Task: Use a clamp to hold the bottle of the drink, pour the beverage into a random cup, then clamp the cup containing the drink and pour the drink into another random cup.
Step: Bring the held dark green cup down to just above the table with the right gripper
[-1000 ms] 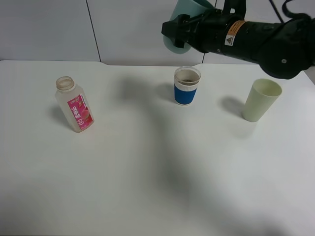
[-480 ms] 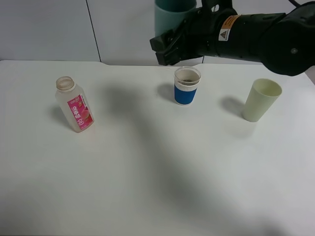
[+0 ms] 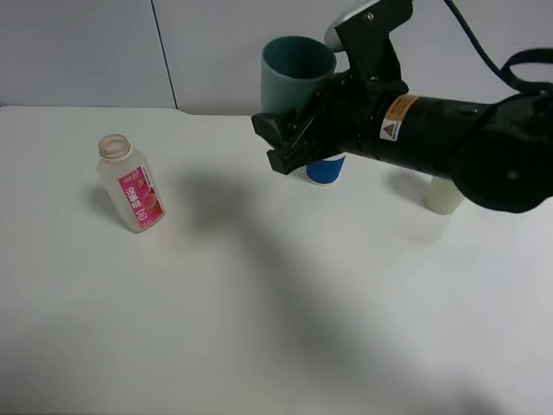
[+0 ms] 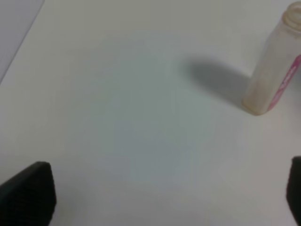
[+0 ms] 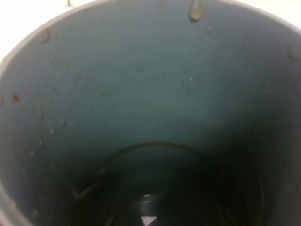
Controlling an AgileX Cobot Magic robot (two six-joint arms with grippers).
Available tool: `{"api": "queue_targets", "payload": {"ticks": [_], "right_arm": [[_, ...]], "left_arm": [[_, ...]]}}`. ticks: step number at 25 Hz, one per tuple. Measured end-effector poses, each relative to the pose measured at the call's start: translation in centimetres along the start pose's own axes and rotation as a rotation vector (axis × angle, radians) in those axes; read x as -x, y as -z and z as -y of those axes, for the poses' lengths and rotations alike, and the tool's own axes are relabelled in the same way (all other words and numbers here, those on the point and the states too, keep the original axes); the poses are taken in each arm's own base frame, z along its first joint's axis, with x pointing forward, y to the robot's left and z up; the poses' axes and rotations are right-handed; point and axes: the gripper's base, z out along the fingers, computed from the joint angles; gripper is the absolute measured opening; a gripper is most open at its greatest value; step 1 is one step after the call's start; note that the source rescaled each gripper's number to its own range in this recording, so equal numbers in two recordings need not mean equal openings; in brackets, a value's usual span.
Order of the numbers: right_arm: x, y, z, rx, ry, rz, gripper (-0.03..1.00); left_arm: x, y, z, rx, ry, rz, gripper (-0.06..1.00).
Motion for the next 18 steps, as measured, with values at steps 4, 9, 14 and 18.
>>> {"api": "queue_targets", "payload": {"ticks": [4,9,14,18], "right_arm": [[-1.3,0.0,-0.1,-0.003,-0.024,-0.025,0.0],[-4.1,-1.6,-0.5,0.006,-0.066,-0.106,0.0],[-6.2,-2.8,-0.8,0.013,-0.081,-0.142,0.0],[-7.8,-3.7,-1.1,0.025,-0.078,-0.161,0.0]], "left_arm": [[0.0,0.0,0.0,0.0,0.0,0.0,1.0],[0.0,0.0,0.0,0.0,0.0,0.0,1.0],[0.0,0.0,0.0,0.0,0.0,0.0,1.0],[0.0,0.0,0.0,0.0,0.0,0.0,1.0]]}}
